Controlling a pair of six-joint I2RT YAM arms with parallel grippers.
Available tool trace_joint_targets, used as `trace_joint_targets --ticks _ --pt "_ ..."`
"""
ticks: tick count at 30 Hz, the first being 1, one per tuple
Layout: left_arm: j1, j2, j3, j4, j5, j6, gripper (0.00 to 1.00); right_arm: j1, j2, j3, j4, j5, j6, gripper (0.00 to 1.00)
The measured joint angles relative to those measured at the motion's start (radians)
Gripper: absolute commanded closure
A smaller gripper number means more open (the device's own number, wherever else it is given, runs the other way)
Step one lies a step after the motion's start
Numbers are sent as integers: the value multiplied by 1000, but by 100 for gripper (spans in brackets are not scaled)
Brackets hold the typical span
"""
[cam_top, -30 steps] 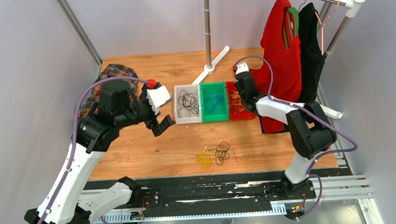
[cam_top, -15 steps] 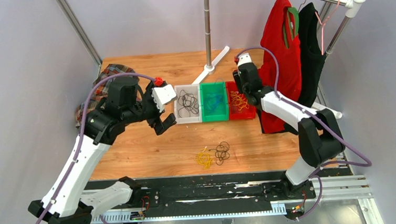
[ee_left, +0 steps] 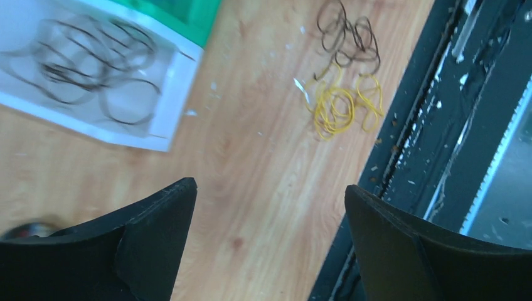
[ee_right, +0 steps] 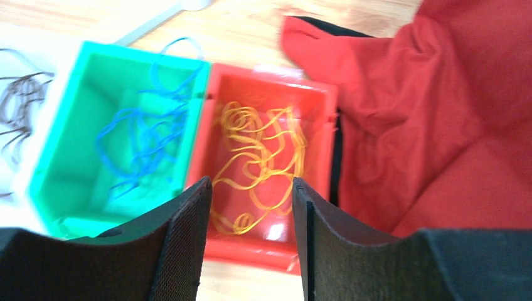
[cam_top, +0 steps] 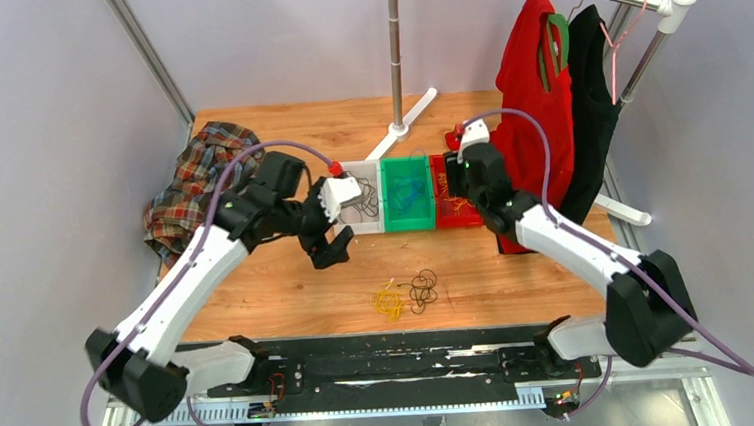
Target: Untangle the cables
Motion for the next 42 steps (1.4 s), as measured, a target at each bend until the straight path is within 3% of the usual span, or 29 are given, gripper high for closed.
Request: trace_joint_targets --ticks 7,15,22,29,40,42 --pt "-71 205 -150 89 44 -32 10 164 -160 -209 77 48 78 53" --pt "-131 390 -167 208 158 21 14 175 -294 -301 93 73 165 53" --pt "-179 483 -166 298 170 47 19 175 -369 -330 100 84 206 59" --pt "-209 515 -167 402 117 39 45 175 -387 -337 103 86 219 68" --pt "-224 532 -195 447 80 63 50 175 -403 -341 116 85 233 71" --pt "-235 531 -206 447 79 69 61 175 -407 -341 117 86 233 72"
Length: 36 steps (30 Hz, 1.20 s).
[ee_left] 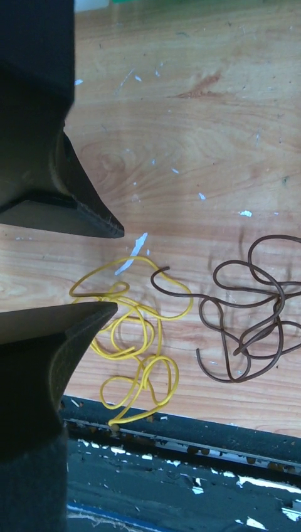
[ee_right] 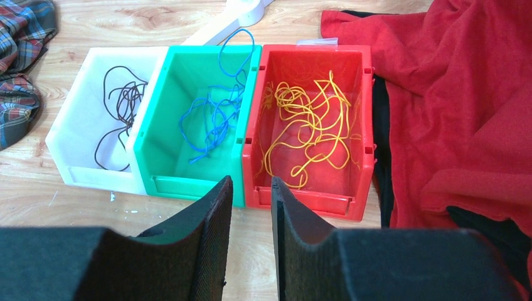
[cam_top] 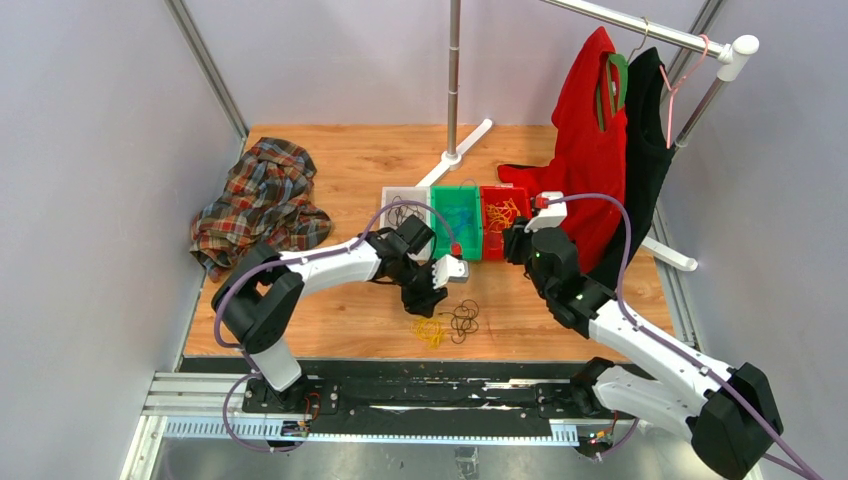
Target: Untangle the cables
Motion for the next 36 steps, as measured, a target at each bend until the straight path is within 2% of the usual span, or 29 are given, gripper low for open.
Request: trace_joint_targets --ticks 2,3,5,10,16,24,30,36 --pt "-6 -1 -3 -1 -5 2 84 0 -3 0 1 0 0 75" --pt "-8 -1 -3 1 -11 2 92 0 -5 0 2 0 1 75" --pt "-10 -5 -2 1 -33 10 99 0 -8 0 3 -1 1 75" --pt "-10 -35 55 -84 -89 28 99 0 -27 -4 21 -35 2 58" --pt "18 -158 288 -306 -93 57 99 13 -48 -17 95 -189 0 50" --pt "47 -324 497 -511 -85 71 99 167 -32 -21 240 -373 -18 48" --pt "47 -323 551 -592 -80 69 100 243 39 -14 322 -450 -28 48" --pt "47 -323 621 -636 -61 60 100 269 150 34 378 -499 -27 47"
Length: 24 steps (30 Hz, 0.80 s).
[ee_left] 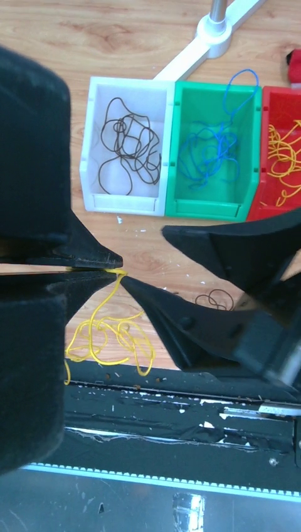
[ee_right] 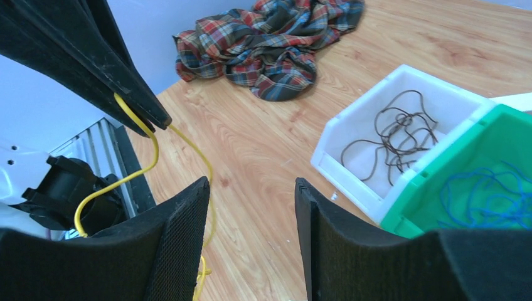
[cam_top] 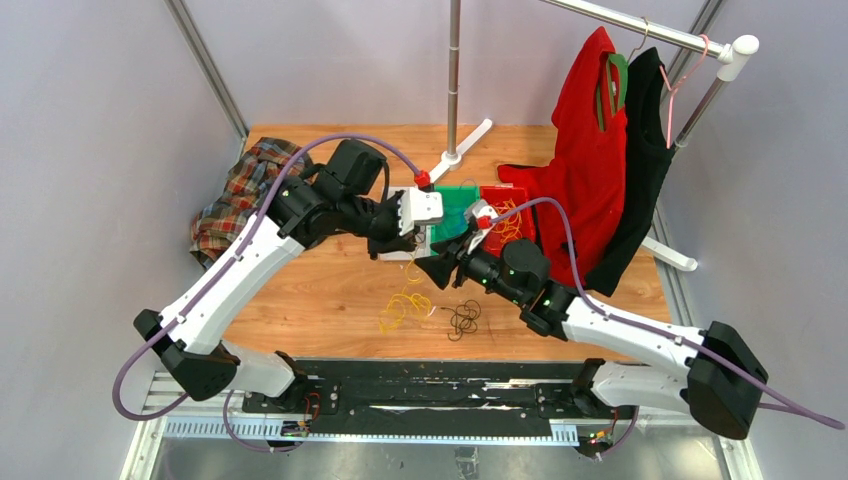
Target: Untangle the cables
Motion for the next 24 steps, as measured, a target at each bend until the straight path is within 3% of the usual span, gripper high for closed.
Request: trace_joint_targets --ticks 4,8,10,13,16,21,24 --pt "0 0 27 -6 18 -4 100 24 53 32 26 -29 6 48" --pt "0 -3 39 -10 26 -5 100 46 74 35 53 -43 20 56" --pt "0 -3 45 -10 29 -5 100 47 79 35 61 -43 29 64" --pt "0 -3 50 -11 36 -5 100 47 81 35 68 -34 35 85" --pt "0 -3 58 -13 42 -6 100 47 84 36 60 -3 35 99" --pt "0 -3 63 -12 47 -9 98 47 74 37 48 85 31 99" --pt "0 -3 63 -12 47 -10 86 45 40 43 21 137 27 100"
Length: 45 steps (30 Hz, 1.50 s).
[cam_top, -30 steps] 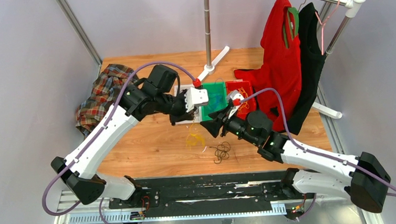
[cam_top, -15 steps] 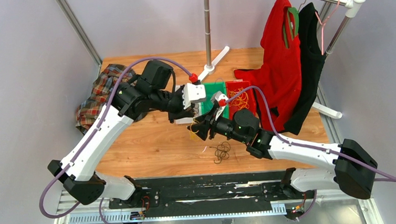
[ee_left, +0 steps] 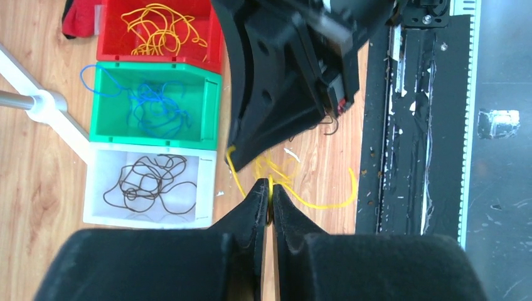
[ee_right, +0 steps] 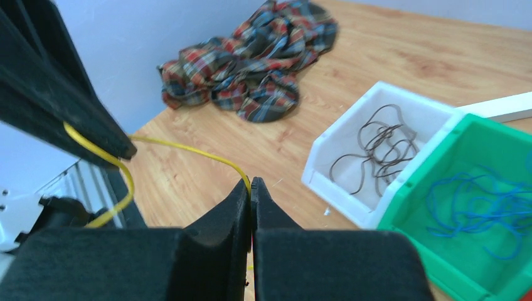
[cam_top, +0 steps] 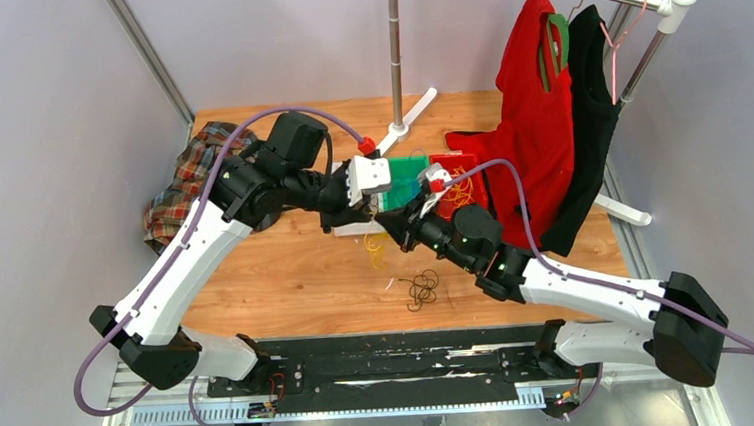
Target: Untangle the cables
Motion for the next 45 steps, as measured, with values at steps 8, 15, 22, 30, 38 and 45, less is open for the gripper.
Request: trace_joint_targets --ticks 8,15,22,30,38,45 --pt "0 -12 -96 37 -29 -27 2 -138 -77 112 -175 142 -53 100" --pt "0 -45 -159 76 -76 -62 2 -327 2 228 -314 290 -148 99" --pt "0 -52 -159 98 -137 -81 2 -421 165 289 -334 418 -216 100" --pt "0 -55 -159 105 -171 -101 2 -472 370 348 -335 475 -241 100" --pt "0 -55 -159 107 -213 -107 2 -489 603 512 -457 502 -257 99" --pt "0 -56 -159 109 -214 -107 2 -504 710 582 -625 490 -247 94"
